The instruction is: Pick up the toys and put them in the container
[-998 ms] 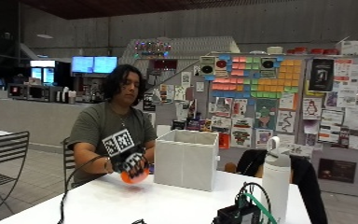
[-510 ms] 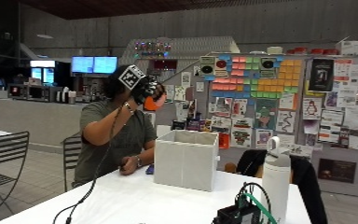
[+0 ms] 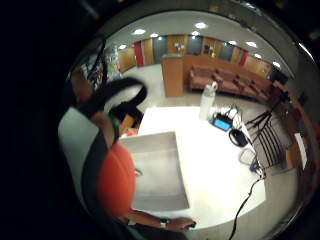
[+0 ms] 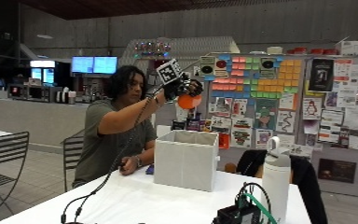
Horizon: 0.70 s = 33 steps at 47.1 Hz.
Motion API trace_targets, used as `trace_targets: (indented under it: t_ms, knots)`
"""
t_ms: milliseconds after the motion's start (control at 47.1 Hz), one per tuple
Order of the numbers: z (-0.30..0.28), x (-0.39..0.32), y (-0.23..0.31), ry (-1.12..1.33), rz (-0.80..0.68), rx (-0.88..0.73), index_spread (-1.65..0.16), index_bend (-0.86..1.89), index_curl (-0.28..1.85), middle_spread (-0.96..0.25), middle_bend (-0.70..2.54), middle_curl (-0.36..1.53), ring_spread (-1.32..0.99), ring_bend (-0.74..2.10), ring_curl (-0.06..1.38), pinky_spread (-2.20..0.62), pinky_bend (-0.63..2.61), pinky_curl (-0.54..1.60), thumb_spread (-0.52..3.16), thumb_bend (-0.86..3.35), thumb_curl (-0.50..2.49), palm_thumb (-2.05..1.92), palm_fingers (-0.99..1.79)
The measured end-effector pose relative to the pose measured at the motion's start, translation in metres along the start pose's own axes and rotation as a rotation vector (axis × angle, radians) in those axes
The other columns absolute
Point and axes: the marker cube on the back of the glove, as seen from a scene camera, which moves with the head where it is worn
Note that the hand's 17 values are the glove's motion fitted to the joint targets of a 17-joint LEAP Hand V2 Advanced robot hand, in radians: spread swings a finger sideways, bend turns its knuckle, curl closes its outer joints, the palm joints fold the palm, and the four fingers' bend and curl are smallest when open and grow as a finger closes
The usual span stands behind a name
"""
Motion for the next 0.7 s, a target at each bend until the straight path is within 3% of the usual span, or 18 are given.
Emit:
trace_targets:
  t_ms: [42,106,170,234,319,382,404,489,701]
  knots:
    - [0.006,0.001,0.0,0.022,-0.014,-0.048,-0.49,0.19,0.98,-0.44,0.73,0.81,-0.42,1.24,0.58,-0.36,1.14,0.53,0.76,0.01,0.83,0.43,0.56]
    - [0.011,0.005,0.0,0.044,0.002,-0.054,-0.48,0.21,0.96,-0.36,0.56,0.76,-0.37,1.05,0.56,-0.23,1.05,0.55,0.86,-0.16,0.69,0.08,-0.01]
    - [0.012,0.008,0.001,0.045,0.037,-0.048,-0.5,0.22,0.89,-0.3,0.48,0.7,-0.31,0.86,0.49,-0.17,1.01,0.49,0.89,-0.12,0.63,-0.03,-0.12]
    - [0.013,0.009,0.006,0.043,0.031,-0.062,-0.5,0.2,0.85,-0.26,0.43,0.66,-0.28,0.75,0.42,-0.11,0.98,0.43,0.92,-0.1,0.59,-0.07,-0.08]
    - [0.012,0.015,0.014,0.017,0.129,-0.097,-0.5,0.19,0.81,-0.21,0.39,0.63,-0.24,0.68,0.37,-0.07,0.94,0.4,0.94,-0.09,0.53,-0.09,-0.04]
    - [0.011,0.022,0.036,0.039,-0.073,-0.129,-0.49,0.19,0.78,-0.19,0.37,0.61,-0.22,0.66,0.35,-0.04,0.91,0.38,0.95,-0.08,0.5,-0.09,-0.02]
    - [0.011,0.024,0.043,0.051,-0.074,-0.135,-0.49,0.19,0.78,-0.18,0.36,0.6,-0.22,0.66,0.35,-0.03,0.91,0.38,0.95,-0.08,0.49,-0.09,-0.01]
    - [0.009,0.028,0.064,0.041,0.205,-0.146,-0.48,0.19,0.75,-0.17,0.34,0.58,-0.2,0.67,0.35,-0.02,0.88,0.37,0.96,-0.08,0.45,-0.08,0.03]
    - [0.014,0.05,0.158,0.051,0.249,-0.229,-0.47,0.18,0.68,-0.14,0.34,0.55,-0.19,0.71,0.34,0.0,0.82,0.34,0.98,-0.08,0.38,-0.09,0.12]
